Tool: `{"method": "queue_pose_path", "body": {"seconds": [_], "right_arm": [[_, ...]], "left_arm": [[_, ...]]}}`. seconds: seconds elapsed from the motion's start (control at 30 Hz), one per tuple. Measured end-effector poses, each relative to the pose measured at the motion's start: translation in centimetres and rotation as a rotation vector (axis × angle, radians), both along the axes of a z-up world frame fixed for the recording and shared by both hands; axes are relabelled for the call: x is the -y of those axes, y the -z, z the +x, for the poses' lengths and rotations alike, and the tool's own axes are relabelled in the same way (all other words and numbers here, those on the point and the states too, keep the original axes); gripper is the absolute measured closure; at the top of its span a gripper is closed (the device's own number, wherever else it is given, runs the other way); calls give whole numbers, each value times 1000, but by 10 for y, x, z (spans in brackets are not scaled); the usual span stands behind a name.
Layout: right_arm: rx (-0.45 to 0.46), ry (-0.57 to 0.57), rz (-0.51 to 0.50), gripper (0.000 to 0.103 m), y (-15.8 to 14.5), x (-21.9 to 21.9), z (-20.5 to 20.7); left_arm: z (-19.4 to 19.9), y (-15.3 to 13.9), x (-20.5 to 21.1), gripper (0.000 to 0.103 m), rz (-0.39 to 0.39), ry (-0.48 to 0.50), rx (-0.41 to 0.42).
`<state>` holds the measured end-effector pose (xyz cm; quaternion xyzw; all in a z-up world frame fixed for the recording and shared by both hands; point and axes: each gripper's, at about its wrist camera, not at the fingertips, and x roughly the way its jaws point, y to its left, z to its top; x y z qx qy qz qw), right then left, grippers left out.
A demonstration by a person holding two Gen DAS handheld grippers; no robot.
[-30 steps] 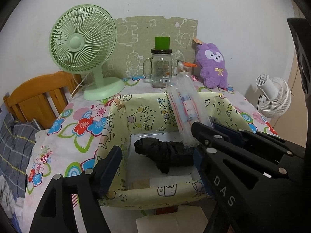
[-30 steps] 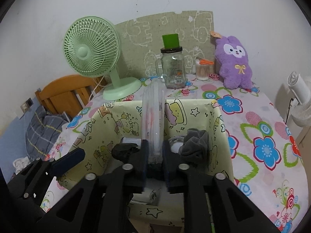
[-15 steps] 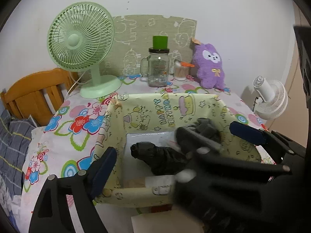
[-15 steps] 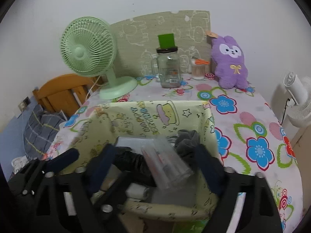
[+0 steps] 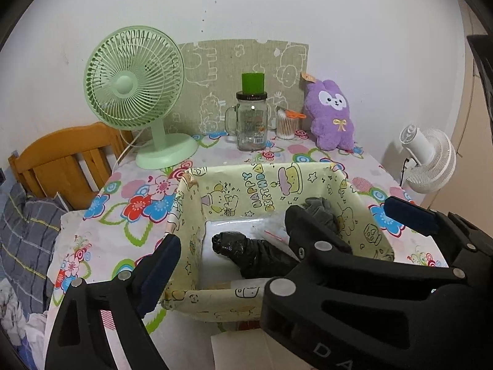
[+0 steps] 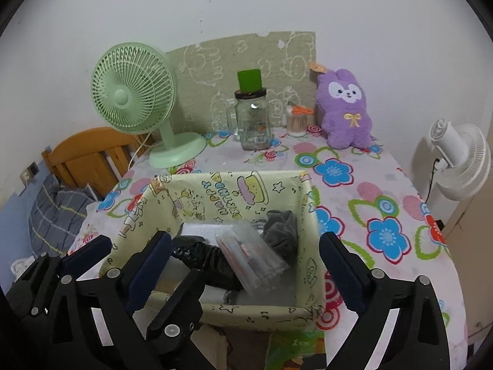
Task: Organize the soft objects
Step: 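Withdraw both open tools from the basket toward the items on the table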
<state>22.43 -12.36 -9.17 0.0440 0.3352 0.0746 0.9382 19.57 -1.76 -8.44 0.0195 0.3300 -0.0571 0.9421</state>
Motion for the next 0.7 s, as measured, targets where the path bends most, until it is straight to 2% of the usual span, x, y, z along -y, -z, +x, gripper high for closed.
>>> {"method": "queue_pose_path", "body": {"seconds": [0.17, 0.33, 0.7], "right_arm": [[19, 25, -6, 3, -11, 3, -9], [44, 49, -8, 1, -23, 5, -18], [88, 54, -9, 0, -43, 6, -44]], "left_arm": [[-6, -10, 3, 9, 13, 2, 26], [-12, -18, 2, 9, -11, 11, 27], [-37, -36, 3, 9, -8, 10, 72]]}}
